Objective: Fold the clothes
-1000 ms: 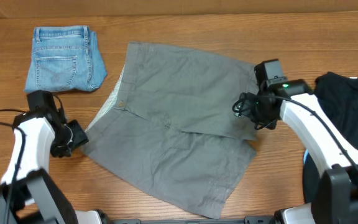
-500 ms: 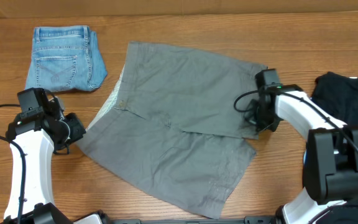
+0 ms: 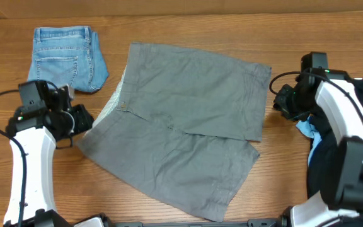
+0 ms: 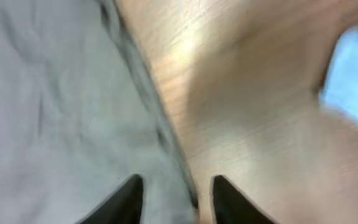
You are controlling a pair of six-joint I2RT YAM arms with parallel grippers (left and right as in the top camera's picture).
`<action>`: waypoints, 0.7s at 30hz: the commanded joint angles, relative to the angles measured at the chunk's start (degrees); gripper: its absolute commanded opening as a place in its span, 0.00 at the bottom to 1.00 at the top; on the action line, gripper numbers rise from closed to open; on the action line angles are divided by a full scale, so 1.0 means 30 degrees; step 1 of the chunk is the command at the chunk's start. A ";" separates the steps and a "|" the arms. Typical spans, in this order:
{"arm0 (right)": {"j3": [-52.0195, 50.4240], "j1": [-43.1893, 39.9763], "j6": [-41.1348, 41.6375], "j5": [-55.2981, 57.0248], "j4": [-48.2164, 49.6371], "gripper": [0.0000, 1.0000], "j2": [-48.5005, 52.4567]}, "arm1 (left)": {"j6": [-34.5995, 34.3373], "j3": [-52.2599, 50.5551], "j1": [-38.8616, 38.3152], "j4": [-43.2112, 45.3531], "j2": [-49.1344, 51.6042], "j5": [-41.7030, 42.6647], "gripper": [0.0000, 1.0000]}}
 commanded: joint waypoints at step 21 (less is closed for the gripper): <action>-0.7453 0.2718 -0.1603 -0.3993 0.1909 0.33 -0.1690 | 0.0852 0.3337 -0.0255 -0.0852 -0.0357 0.0284 0.50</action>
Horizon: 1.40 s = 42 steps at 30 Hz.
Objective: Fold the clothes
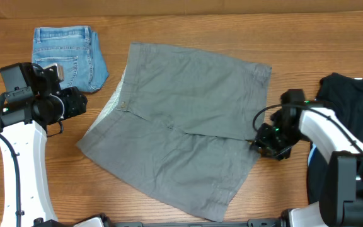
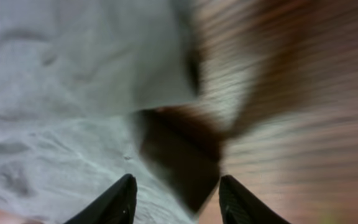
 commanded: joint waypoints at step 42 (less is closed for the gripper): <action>0.3118 -0.2033 0.1311 0.0095 0.3861 0.17 -0.0299 | 0.2827 -0.0583 -0.5960 0.4124 0.4889 0.0714 0.04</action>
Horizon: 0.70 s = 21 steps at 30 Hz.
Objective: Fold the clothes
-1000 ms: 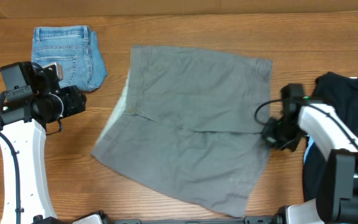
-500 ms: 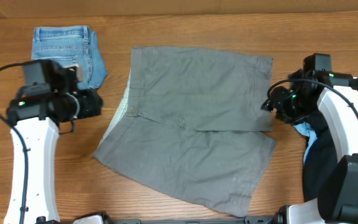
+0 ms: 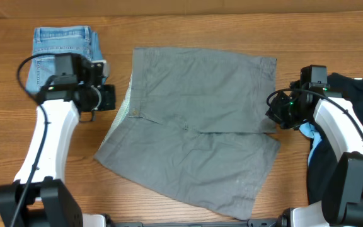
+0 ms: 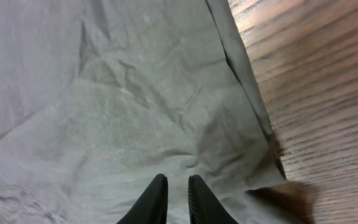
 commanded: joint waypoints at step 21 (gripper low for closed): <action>-0.0627 -0.0007 -0.3249 -0.1253 -0.4830 0.20 -0.5158 | -0.1049 0.0029 -0.2812 0.9289 0.9806 -0.6244 0.04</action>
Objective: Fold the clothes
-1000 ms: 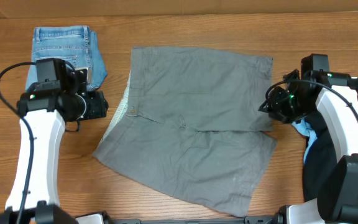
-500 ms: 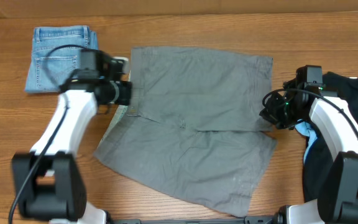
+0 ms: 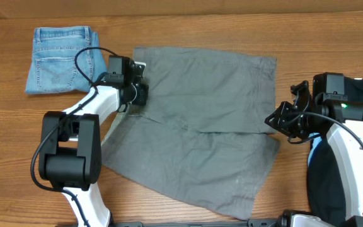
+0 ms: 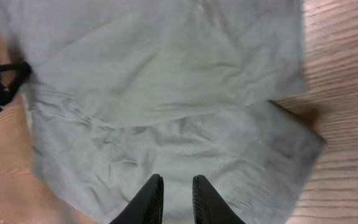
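Observation:
Grey shorts (image 3: 200, 126) lie spread flat in the middle of the table, one leg overlapping the other. My left gripper (image 3: 137, 93) is down at the shorts' left waistband edge; its fingers are too small to make out. By the shorts' right edge, my right gripper (image 3: 275, 120) is raised. In the right wrist view the shorts (image 4: 166, 93) lie well below the right gripper (image 4: 178, 186), whose fingers stand a narrow gap apart with nothing between them.
Folded blue jeans (image 3: 58, 57) lie at the back left. A dark garment is heaped at the right edge behind the right arm. Bare wooden table (image 3: 333, 38) surrounds the shorts.
My left gripper has moved right, from beside the shorts onto their left waistband edge. My right gripper has come up off the shorts' right edge, its fingers now slightly further apart. The shorts lie as before.
Both grippers started beside the slanted shorts, the right one open at the upper right corner. Then the right gripper was open lower down the right edge. Later the shorts lay further right and squarer, the right fingers close together on them. Now the right gripper is clear of the cloth.

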You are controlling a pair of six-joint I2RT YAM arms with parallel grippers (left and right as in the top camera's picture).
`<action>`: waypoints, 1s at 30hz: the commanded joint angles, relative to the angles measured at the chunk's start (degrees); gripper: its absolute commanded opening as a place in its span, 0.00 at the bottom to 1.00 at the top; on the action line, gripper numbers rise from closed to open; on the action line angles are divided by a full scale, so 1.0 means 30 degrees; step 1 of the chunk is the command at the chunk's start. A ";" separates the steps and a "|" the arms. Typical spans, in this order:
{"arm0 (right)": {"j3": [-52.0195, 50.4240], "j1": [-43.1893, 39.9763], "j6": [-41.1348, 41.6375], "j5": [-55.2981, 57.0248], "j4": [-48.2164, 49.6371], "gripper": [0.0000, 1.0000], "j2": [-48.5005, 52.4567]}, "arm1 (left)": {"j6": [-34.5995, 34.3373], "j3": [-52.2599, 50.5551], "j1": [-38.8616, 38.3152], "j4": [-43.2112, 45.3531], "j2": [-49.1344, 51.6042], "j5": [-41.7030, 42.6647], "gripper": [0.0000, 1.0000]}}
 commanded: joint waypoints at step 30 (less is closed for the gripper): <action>-0.8495 -0.0299 0.3118 0.2404 1.4666 0.04 0.2703 | -0.2178 0.9974 0.1945 -0.9734 -0.4677 0.1180 0.21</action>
